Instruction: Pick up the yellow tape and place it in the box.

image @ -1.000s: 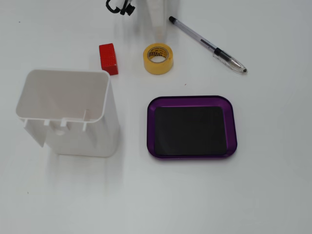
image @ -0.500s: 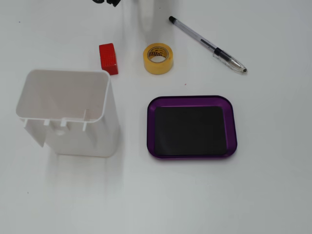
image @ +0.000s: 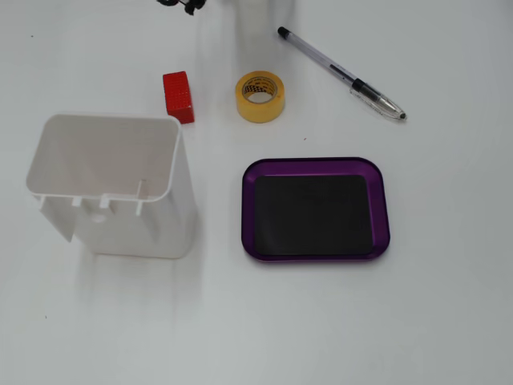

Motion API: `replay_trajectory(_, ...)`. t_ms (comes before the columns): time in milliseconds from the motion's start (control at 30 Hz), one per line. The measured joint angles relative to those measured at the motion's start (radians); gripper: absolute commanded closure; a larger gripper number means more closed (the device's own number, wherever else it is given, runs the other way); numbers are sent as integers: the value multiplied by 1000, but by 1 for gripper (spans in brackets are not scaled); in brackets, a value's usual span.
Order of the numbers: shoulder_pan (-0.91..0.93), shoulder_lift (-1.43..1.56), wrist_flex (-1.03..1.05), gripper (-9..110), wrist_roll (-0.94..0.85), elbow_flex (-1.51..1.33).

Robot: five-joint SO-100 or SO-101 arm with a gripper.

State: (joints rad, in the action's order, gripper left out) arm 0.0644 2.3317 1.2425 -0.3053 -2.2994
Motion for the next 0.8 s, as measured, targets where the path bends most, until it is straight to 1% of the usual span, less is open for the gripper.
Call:
replay_trajectory(167,-43,-94,-15,92,0,6)
replay_trajectory(533,-41,-114,-112,92,0,8)
replay_trajectory(800,-41,-114,-291,92,0,-149)
